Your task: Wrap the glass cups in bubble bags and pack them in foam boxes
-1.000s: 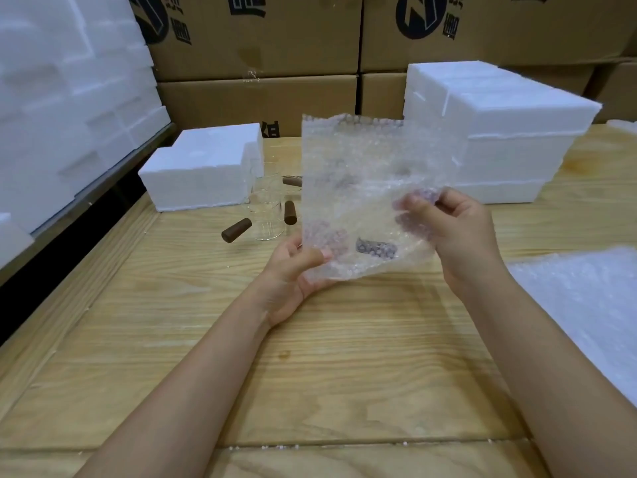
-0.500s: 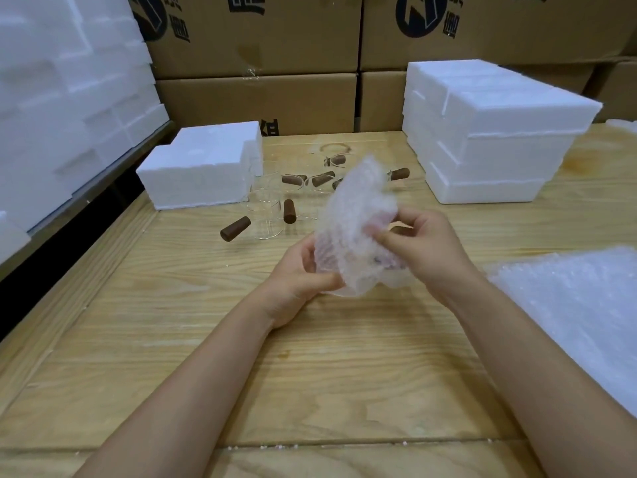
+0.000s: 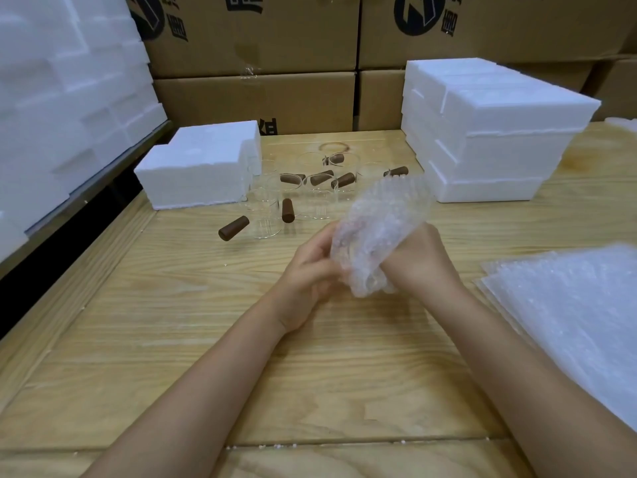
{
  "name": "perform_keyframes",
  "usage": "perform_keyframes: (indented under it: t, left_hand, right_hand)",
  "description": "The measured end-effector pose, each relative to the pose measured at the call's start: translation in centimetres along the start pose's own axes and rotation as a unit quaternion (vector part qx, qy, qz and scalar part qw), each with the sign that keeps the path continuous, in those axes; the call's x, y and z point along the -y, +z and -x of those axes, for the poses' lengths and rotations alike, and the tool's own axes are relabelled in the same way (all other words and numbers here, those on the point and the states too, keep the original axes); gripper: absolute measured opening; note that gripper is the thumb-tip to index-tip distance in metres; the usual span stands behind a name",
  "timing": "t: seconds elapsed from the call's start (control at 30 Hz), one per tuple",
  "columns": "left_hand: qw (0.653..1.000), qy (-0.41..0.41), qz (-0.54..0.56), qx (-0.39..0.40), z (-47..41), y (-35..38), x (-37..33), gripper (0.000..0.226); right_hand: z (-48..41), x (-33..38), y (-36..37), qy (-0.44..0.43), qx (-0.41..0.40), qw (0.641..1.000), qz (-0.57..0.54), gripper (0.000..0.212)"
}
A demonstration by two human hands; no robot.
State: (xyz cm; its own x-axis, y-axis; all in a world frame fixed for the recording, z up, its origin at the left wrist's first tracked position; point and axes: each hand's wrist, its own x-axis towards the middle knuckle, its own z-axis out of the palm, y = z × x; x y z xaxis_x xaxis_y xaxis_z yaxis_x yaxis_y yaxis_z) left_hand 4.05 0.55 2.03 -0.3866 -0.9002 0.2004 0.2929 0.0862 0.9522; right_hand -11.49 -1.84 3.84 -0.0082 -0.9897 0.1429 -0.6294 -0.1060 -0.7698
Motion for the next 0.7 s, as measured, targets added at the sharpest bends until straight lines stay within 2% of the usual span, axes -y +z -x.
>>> perform_keyframes:
  t: [0.07,0.17,0.27,0.37,0.47,0.57,0.67,0.7]
  left_hand:
    - [0.998,-0.031,0.027,-0.049,-0.2,0.2,0.0,0.048]
    - [0.992,-0.034,-0.049,-0.112,-0.6,0.6,0.7,0.030]
    - [0.982,-0.005,-0.108,-0.156,-0.9,0.8,1.4,0.023]
    - [0.969,0.007,-0.150,-0.198,-0.9,0.8,1.3,0.019]
    - [0.954,0.007,-0.182,-0.237,-0.9,0.7,1.0,0.016]
    - [0.946,0.029,-0.214,-0.243,-0.7,0.5,0.9,0.032]
    - [0.936,0.070,-0.257,-0.229,-0.5,0.6,1.0,0.042]
    - [0.933,0.077,-0.268,-0.227,-0.4,0.7,1.0,0.044]
  right_hand:
    - [0.4,0.2,-0.2,-0.011,-0.049,0.998,0.034,0.015]
    - [1.5,0.9,0.1,-0.043,-0.099,0.994,0.030,0.022]
    - [2.2,1.2,0.9,-0.112,-0.113,0.985,0.062,0.010]
    - [2.3,1.5,1.5,-0.165,-0.088,0.977,0.104,0.010]
    - [2.3,1.7,1.4,-0.182,-0.021,0.983,-0.014,0.018]
    - [1.9,1.5,0.8,-0.142,0.016,0.980,-0.140,0.030]
    - [1.4,1.2,0.7,-0.086,0.040,0.987,-0.131,0.019]
    - [1.3,1.0,0.6,-0.075,0.055,0.988,-0.124,0.024]
